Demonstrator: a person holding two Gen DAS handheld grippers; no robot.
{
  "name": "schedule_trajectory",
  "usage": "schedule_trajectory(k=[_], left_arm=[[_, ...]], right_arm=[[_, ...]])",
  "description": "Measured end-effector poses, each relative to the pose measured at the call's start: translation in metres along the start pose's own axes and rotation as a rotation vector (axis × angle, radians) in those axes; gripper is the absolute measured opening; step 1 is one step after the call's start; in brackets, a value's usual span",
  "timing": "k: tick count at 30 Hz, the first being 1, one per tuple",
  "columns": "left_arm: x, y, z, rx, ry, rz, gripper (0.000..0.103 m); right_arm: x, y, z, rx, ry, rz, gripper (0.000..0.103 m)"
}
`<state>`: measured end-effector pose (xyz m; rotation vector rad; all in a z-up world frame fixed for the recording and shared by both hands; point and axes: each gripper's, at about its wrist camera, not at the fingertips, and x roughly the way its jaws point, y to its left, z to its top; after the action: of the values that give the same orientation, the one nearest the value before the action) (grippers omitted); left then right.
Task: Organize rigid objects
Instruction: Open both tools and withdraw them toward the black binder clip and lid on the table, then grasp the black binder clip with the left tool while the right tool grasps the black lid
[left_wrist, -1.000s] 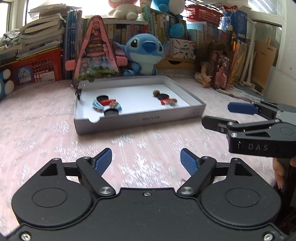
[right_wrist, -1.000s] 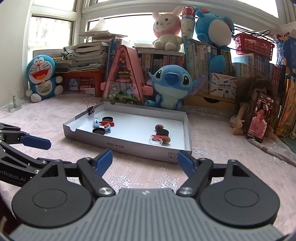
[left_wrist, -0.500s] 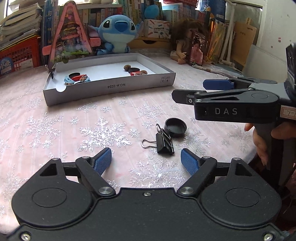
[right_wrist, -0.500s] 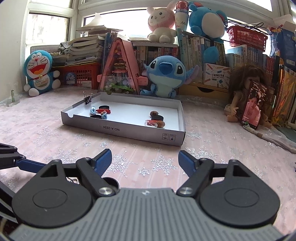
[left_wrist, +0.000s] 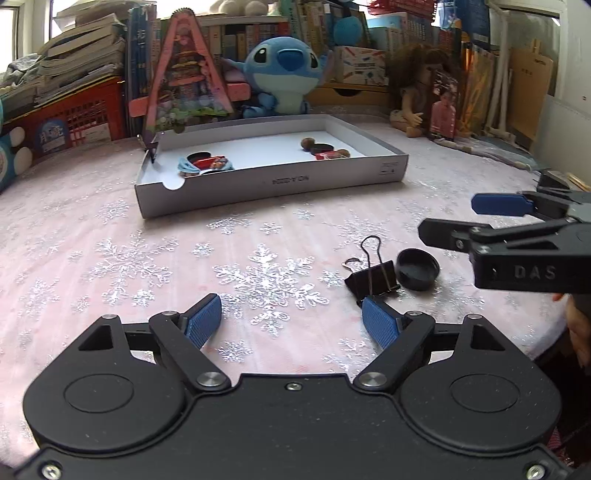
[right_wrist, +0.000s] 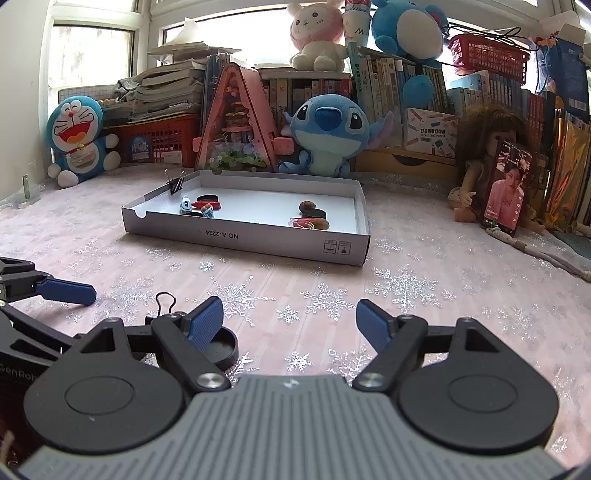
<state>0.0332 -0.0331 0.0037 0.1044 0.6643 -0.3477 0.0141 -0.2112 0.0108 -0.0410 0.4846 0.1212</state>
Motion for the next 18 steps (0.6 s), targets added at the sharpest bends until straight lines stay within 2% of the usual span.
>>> schedule_trajectory(k=[18], left_arm=[[-0.001, 0.0, -0.002, 0.002, -0.01, 0.017, 0.083]], right_arm=[[-0.002, 0.01, -0.014, -0.026, 0.034, 0.034, 0.087]])
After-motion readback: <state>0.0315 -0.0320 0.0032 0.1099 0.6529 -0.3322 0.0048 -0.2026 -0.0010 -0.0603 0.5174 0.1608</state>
